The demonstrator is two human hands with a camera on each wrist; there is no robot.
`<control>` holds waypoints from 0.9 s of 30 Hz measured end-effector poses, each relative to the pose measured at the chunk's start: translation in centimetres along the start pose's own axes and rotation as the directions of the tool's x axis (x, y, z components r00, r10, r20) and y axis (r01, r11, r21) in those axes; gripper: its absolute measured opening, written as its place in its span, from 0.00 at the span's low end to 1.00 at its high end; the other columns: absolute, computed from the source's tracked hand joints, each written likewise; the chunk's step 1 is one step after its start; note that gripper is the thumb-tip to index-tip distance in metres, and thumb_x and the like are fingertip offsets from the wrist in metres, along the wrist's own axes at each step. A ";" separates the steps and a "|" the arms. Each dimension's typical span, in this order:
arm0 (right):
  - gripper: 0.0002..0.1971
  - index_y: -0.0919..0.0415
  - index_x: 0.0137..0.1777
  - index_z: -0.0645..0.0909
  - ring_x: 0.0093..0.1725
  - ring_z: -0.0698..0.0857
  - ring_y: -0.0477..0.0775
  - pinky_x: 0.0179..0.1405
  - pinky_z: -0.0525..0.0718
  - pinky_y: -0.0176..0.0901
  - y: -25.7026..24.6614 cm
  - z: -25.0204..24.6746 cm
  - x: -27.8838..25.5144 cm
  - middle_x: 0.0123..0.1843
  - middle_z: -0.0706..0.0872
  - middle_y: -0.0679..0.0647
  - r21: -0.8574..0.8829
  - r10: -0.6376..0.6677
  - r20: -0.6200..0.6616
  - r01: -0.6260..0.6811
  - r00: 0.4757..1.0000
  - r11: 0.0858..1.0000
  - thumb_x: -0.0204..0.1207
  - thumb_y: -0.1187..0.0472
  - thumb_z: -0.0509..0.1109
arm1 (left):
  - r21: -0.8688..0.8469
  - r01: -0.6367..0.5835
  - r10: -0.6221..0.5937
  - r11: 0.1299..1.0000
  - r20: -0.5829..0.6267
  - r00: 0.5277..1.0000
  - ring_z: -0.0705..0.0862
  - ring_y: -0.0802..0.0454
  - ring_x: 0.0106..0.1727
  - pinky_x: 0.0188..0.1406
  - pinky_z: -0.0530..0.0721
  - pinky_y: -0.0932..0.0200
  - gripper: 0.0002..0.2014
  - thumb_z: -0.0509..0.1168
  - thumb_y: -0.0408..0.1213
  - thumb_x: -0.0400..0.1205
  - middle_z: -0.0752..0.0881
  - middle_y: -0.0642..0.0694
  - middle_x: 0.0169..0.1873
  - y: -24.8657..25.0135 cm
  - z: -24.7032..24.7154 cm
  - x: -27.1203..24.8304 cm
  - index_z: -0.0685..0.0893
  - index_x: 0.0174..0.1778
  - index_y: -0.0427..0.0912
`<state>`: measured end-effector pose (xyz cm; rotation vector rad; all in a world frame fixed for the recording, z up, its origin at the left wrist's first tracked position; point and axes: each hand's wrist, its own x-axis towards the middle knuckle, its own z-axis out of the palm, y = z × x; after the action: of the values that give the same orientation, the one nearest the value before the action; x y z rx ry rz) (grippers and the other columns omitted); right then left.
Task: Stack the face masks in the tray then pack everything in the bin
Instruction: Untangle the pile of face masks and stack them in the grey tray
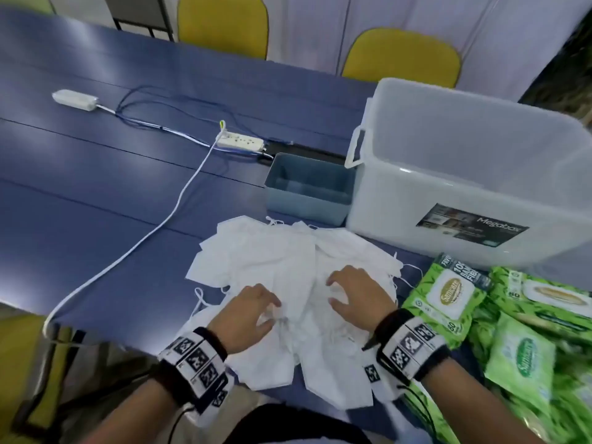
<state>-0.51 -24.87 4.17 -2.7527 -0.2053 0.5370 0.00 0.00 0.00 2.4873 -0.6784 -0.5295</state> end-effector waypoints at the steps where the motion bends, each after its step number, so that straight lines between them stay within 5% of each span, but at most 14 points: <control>1: 0.21 0.49 0.70 0.72 0.69 0.70 0.55 0.66 0.72 0.50 -0.2 0.0 1.0 0.69 0.72 0.52 -0.013 0.026 -0.025 -0.026 0.999 1.000 0.78 0.48 0.67 | 0.018 0.000 0.000 1.000 -0.012 1.000 0.72 0.49 0.66 0.66 0.71 0.54 0.22 0.62 0.51 0.79 0.74 0.48 0.64 -0.4 0.0 0.6 0.76 0.69 0.49; 6: 0.55 0.41 0.82 0.49 0.83 0.48 0.60 0.78 0.55 0.67 -0.2 0.7 4.2 0.84 0.49 0.53 -0.071 0.190 0.079 -0.184 0.979 0.980 0.59 0.33 0.78 | 0.168 0.036 -0.049 0.985 0.075 0.996 0.54 0.44 0.81 0.77 0.59 0.38 0.51 0.55 0.74 0.60 0.55 0.45 0.80 -1.6 0.2 2.8 0.56 0.81 0.57; 10: 0.67 0.34 0.81 0.35 0.83 0.36 0.64 0.76 0.47 0.77 1.0 2.1 4.7 0.85 0.33 0.51 -0.135 0.268 0.237 -0.242 0.934 0.961 0.52 0.32 0.81 | 0.249 0.037 -0.082 0.968 0.174 0.981 0.37 0.42 0.83 0.77 0.45 0.30 0.59 0.70 0.68 0.64 0.39 0.45 0.82 -2.1 0.5 3.9 0.40 0.82 0.59; 14: 0.63 0.34 0.81 0.40 0.84 0.41 0.61 0.77 0.50 0.74 1.5 2.9 4.5 0.86 0.37 0.50 -0.077 0.242 0.208 -0.231 0.948 0.970 0.54 0.32 0.80 | 0.294 0.048 -0.098 0.954 0.160 0.982 0.38 0.42 0.83 0.77 0.44 0.31 0.53 0.68 0.66 0.71 0.40 0.45 0.83 -1.6 0.6 4.5 0.39 0.83 0.58; 18: 0.47 0.36 0.82 0.51 0.83 0.51 0.55 0.79 0.57 0.63 2.3 2.9 4.1 0.85 0.49 0.48 0.022 0.204 0.132 -0.209 0.970 0.978 0.67 0.34 0.73 | 0.276 -0.006 -0.009 0.961 0.051 0.999 0.54 0.45 0.81 0.78 0.56 0.43 0.37 0.64 0.51 0.80 0.58 0.46 0.80 -1.9 0.6 5.7 0.53 0.82 0.59; 22: 0.26 0.44 0.80 0.63 0.79 0.65 0.53 0.77 0.61 0.45 2.7 2.5 4.1 0.81 0.67 0.50 0.059 0.132 -0.004 -0.131 0.991 0.990 0.82 0.50 0.63 | -0.025 -0.047 0.044 0.999 -0.088 0.995 0.74 0.43 0.70 0.69 0.71 0.48 0.25 0.61 0.35 0.81 0.77 0.44 0.69 -2.5 -0.2 7.0 0.72 0.75 0.55; 25: 0.21 0.48 0.77 0.71 0.72 0.75 0.57 0.69 0.70 0.45 2.6 1.2 3.9 0.74 0.77 0.52 0.056 0.095 -0.107 -0.089 0.990 0.994 0.84 0.60 0.60 | -0.216 -0.098 0.046 0.972 -0.232 0.972 0.82 0.48 0.58 0.59 0.77 0.53 0.19 0.54 0.47 0.83 0.85 0.45 0.55 -1.8 -1.2 7.4 0.82 0.65 0.49; 27: 0.19 0.50 0.73 0.75 0.67 0.80 0.61 0.63 0.74 0.46 2.9 -0.1 3.6 0.69 0.83 0.55 0.063 0.096 -0.177 -0.086 0.979 0.994 0.84 0.60 0.61 | -0.253 -0.116 0.022 0.961 -0.349 0.937 0.82 0.50 0.43 0.45 0.76 0.55 0.28 0.46 0.56 0.81 0.86 0.48 0.42 -1.0 -1.9 7.4 0.86 0.53 0.42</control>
<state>3.06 -26.86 2.06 -2.7470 -0.0212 0.3081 7.16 -2.64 -0.69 2.2107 -0.5141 -0.1393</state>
